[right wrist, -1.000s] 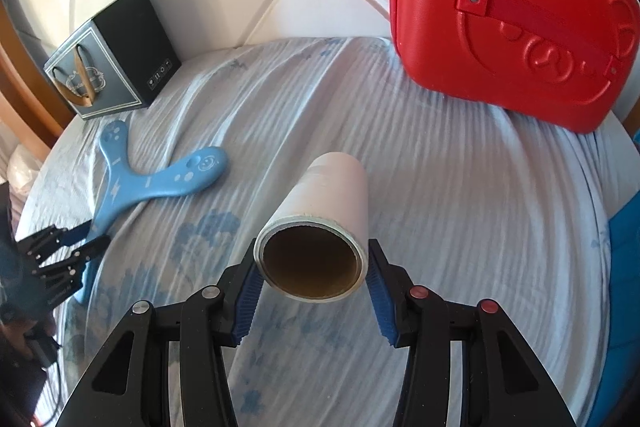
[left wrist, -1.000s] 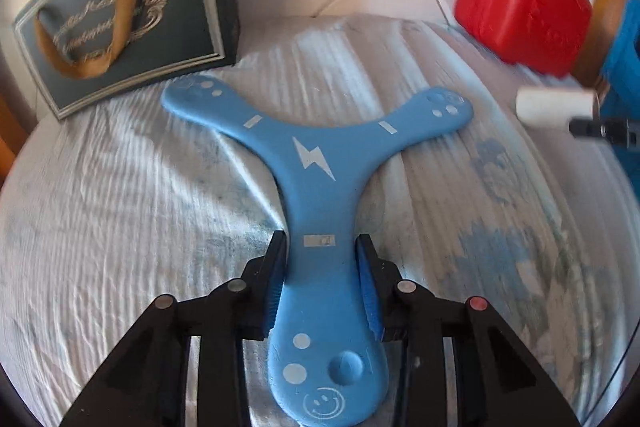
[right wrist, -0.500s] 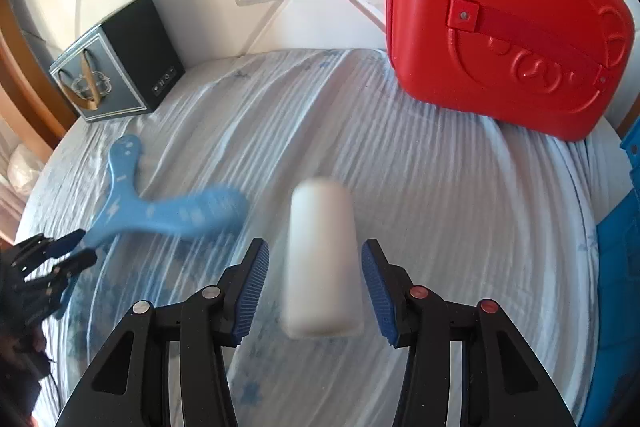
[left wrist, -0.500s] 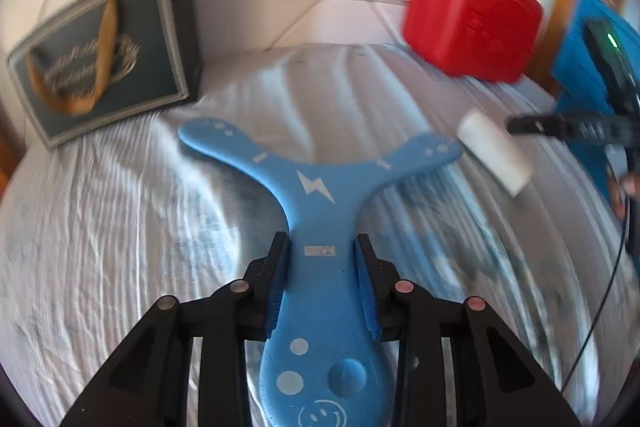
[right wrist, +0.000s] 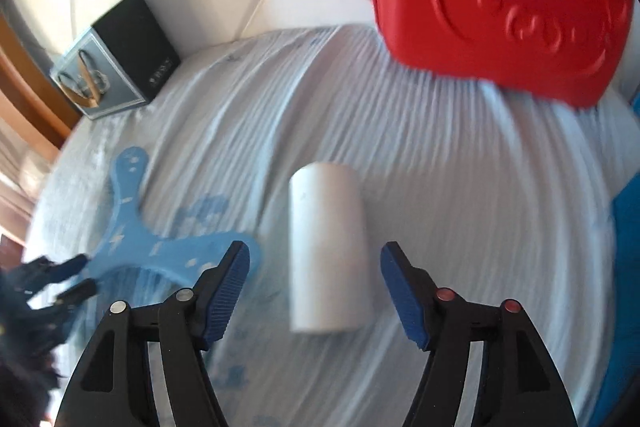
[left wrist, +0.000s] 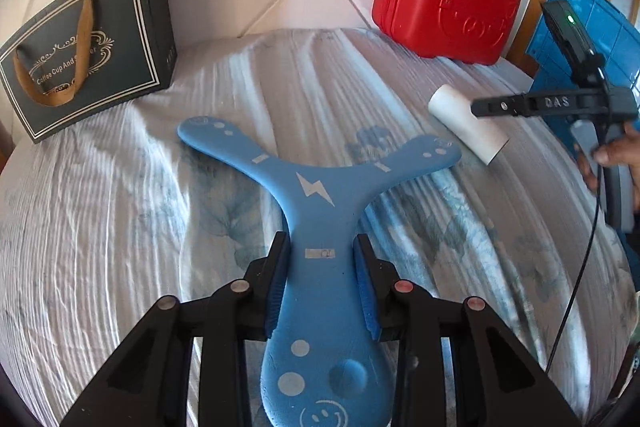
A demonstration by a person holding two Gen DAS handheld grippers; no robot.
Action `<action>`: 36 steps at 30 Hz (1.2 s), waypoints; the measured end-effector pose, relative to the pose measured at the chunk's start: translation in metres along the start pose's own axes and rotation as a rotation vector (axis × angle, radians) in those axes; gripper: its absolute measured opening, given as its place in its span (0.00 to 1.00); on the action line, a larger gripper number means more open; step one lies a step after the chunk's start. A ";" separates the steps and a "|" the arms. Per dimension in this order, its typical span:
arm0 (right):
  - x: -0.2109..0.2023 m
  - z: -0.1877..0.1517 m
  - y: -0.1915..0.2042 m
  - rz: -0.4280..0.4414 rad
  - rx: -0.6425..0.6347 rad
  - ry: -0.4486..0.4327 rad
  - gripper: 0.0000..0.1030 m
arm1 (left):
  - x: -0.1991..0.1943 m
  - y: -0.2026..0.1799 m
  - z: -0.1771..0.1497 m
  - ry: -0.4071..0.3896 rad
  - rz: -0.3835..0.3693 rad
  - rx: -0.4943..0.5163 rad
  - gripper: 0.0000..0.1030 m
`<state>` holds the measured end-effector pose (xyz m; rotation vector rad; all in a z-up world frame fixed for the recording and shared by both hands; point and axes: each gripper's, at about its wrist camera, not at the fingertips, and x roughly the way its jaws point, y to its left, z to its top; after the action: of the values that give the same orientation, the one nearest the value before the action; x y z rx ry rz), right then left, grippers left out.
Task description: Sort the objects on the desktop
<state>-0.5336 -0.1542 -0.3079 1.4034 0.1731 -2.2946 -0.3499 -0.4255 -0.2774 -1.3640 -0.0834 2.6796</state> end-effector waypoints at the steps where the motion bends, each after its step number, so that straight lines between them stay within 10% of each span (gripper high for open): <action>1: 0.008 0.003 0.002 -0.009 -0.029 0.030 0.66 | 0.002 0.001 -0.002 0.010 -0.002 -0.004 0.31; 6: 0.047 0.003 0.009 -0.059 -0.107 0.130 0.45 | 0.016 0.000 -0.010 0.046 0.008 -0.008 0.31; 36: -0.087 -0.049 0.030 -0.050 -0.040 -0.061 0.44 | -0.036 -0.034 -0.010 -0.014 -0.058 0.037 0.30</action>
<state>-0.4469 -0.1385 -0.2516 1.3213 0.2360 -2.3585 -0.3179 -0.3969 -0.2509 -1.3116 -0.0725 2.6301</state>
